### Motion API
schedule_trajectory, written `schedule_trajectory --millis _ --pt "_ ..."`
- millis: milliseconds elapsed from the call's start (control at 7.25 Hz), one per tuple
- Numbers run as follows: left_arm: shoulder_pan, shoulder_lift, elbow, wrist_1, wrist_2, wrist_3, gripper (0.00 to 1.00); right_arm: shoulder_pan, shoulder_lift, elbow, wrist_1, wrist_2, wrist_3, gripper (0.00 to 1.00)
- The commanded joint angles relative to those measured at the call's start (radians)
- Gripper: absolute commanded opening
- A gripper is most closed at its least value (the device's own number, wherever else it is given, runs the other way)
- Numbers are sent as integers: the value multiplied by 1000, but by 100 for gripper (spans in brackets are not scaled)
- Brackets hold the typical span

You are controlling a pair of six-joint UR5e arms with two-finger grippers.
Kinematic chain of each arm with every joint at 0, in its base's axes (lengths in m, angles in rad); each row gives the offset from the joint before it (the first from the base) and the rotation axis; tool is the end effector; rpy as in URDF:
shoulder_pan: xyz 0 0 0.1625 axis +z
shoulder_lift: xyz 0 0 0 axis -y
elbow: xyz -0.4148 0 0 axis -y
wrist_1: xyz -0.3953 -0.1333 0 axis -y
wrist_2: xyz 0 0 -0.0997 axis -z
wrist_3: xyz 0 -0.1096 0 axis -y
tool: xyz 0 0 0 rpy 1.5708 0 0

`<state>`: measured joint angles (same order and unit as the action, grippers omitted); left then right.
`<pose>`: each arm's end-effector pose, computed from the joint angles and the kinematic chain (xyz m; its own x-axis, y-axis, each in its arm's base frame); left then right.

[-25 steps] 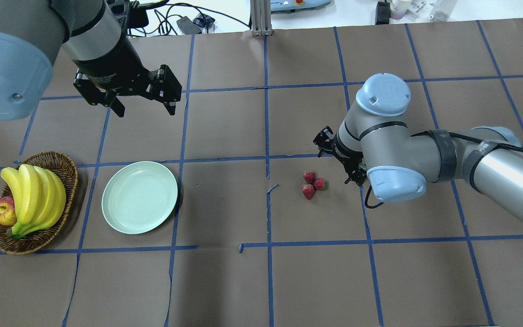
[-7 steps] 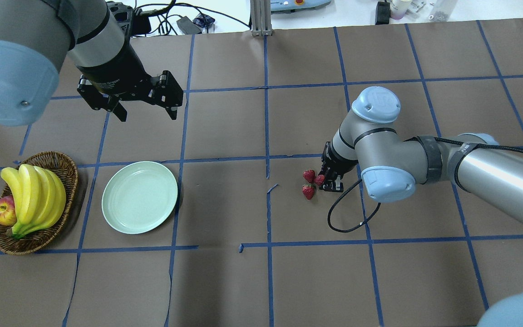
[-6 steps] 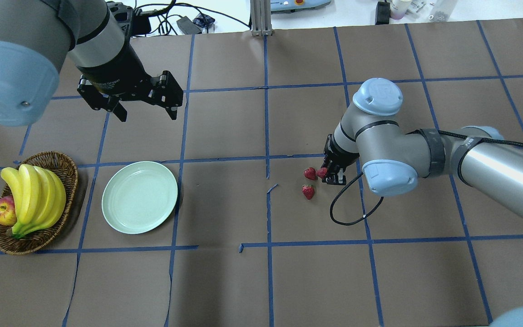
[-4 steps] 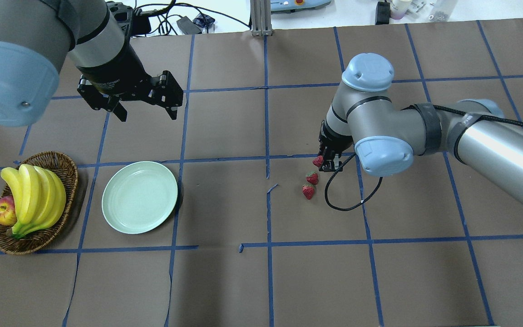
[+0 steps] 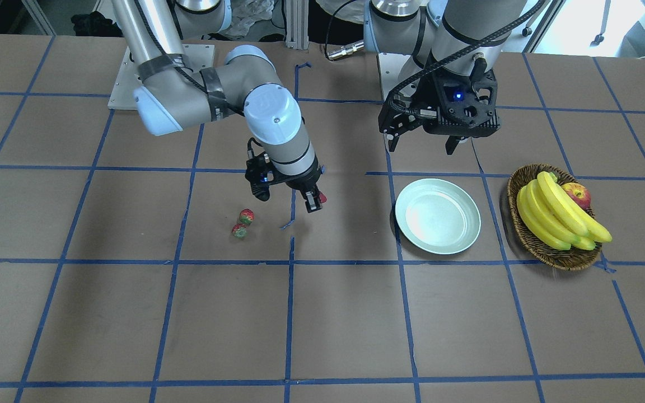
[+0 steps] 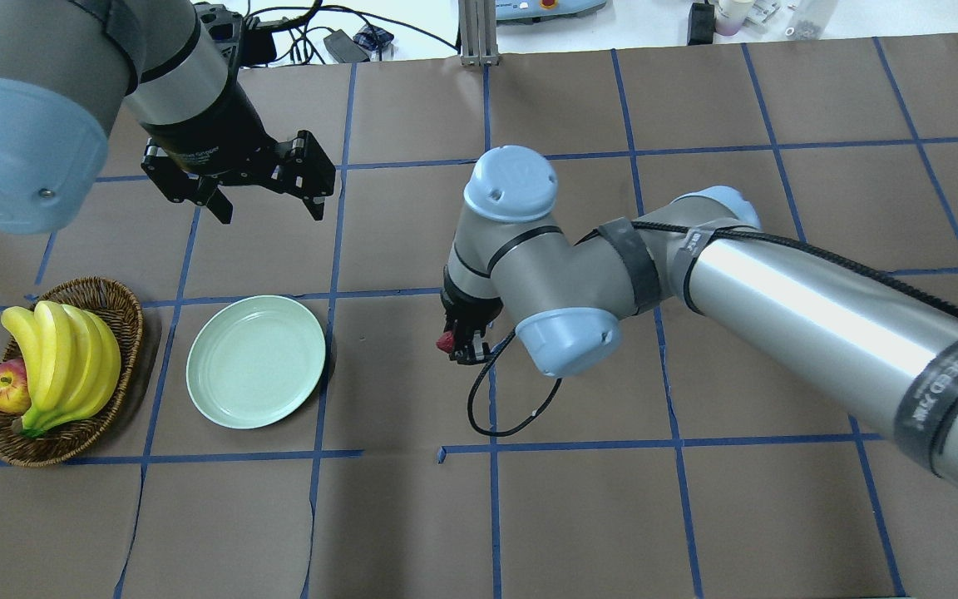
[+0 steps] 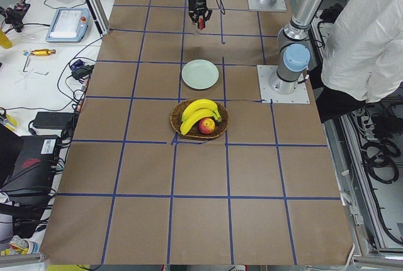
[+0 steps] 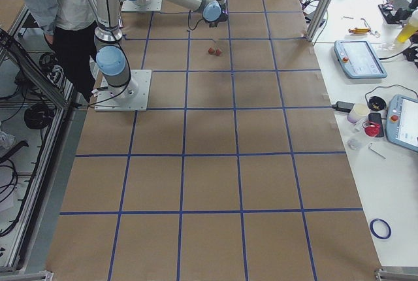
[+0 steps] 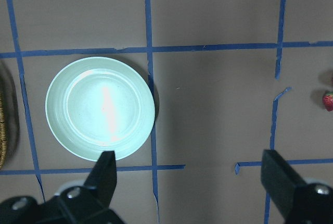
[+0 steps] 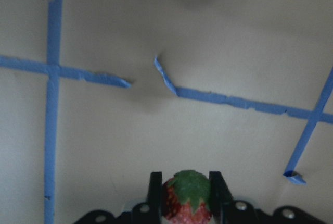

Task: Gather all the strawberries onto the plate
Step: 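Carry the strawberry toward the plate and release it on the table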

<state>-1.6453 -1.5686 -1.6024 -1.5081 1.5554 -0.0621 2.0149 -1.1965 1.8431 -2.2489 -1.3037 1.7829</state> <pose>-0.1716 -0.4861 0.4595 -0.9998 0.0129 0.0174 0.0124 0.9994 -0.0323 0.3915 -0.4451 0.2079 -0.2372 0.9711 0.0247 0.9384 0.2225 0.2645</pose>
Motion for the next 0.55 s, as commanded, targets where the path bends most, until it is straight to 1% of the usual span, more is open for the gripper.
schedule_trajectory --millis 0,138,276,414 --pt "2 2 -1 0 0 -2 100 50 72 -1 -107 12 15 0" --pt "2 2 -2 -1 0 -1 100 53 96 -1 -129 11 13 3" --pt "2 4 -1 -1 0 1 100 53 98 -1 -136 -26 12 75" --pt "2 5 -1 -1 0 1 100 53 91 1 -124 -82 0 100"
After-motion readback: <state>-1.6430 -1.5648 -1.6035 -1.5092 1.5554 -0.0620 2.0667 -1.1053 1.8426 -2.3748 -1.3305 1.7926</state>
